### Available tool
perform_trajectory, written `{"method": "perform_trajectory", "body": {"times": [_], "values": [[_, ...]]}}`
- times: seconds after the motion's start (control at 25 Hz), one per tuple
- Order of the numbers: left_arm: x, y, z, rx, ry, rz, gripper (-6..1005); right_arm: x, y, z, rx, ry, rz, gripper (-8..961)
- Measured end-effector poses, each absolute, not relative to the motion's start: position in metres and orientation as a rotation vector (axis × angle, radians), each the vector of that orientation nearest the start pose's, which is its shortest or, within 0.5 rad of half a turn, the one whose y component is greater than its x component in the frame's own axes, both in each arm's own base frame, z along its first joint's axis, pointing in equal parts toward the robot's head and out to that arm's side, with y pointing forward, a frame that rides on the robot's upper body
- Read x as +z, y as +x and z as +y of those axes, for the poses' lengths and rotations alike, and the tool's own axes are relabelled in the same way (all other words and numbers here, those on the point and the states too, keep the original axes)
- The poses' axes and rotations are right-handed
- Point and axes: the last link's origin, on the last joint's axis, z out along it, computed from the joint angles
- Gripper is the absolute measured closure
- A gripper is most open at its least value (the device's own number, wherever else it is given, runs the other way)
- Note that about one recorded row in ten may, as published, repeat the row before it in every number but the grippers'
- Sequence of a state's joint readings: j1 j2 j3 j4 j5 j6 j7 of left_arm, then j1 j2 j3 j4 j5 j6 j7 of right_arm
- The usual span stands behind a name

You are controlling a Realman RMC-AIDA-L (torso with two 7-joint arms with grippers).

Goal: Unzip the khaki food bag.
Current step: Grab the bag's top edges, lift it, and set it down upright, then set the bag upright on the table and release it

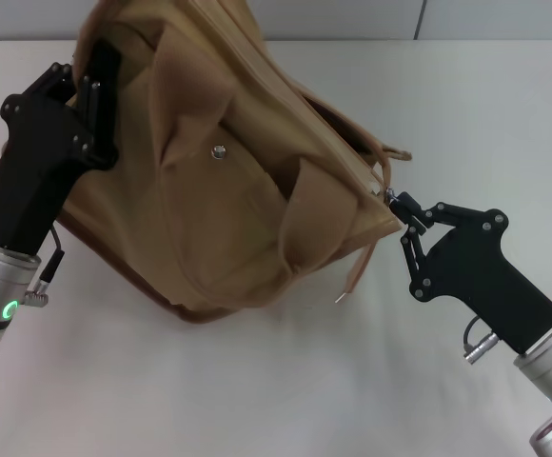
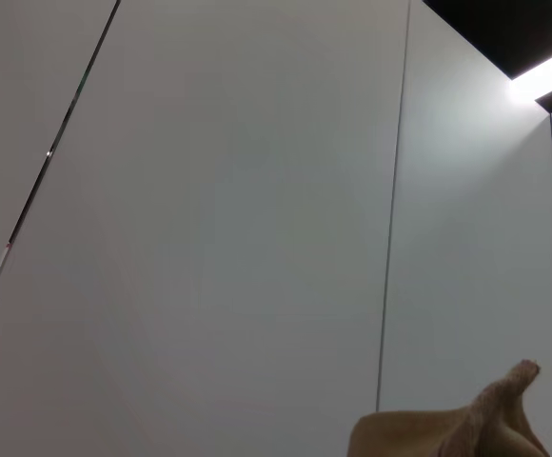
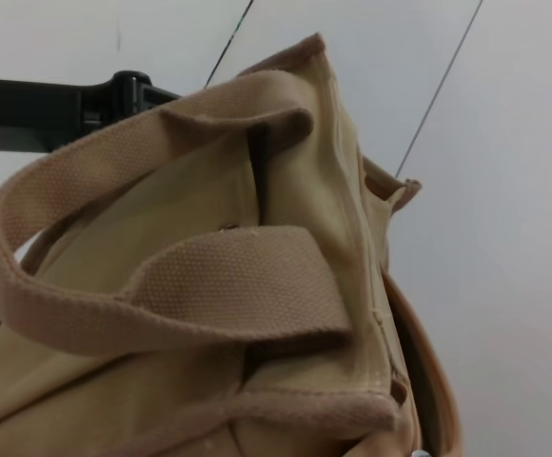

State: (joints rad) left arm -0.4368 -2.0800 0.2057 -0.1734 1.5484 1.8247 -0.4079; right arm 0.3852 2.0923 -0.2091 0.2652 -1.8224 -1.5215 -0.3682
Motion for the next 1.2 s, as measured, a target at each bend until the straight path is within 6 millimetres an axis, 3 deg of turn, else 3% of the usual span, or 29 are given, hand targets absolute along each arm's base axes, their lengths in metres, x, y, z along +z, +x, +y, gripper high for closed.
{"method": "perform_trajectory", "body": {"times": [0.4,0.64,0.72,1.2], "values": [[-0.017,-0.262,0.267,-1.379,-1.733,-0.372,944,-0.08,0.272,0.252,0.678,-1.944,-0.108,936],[-0.018,-0.264,0.268,-1.363,-1.739,-0.385,944,-0.081,0.271,0.27,0.627,-1.952,-0.103,749],[-0.018,-0.264,0.268,-1.362,-1.739,-0.386,944,-0.083,0.269,0.276,0.621,-1.963,-0.114,506],[-0.022,-0.264,0.268,-1.359,-1.753,-0.397,944,-0.096,0.249,0.306,0.591,-2.053,-0.152,524]]}}
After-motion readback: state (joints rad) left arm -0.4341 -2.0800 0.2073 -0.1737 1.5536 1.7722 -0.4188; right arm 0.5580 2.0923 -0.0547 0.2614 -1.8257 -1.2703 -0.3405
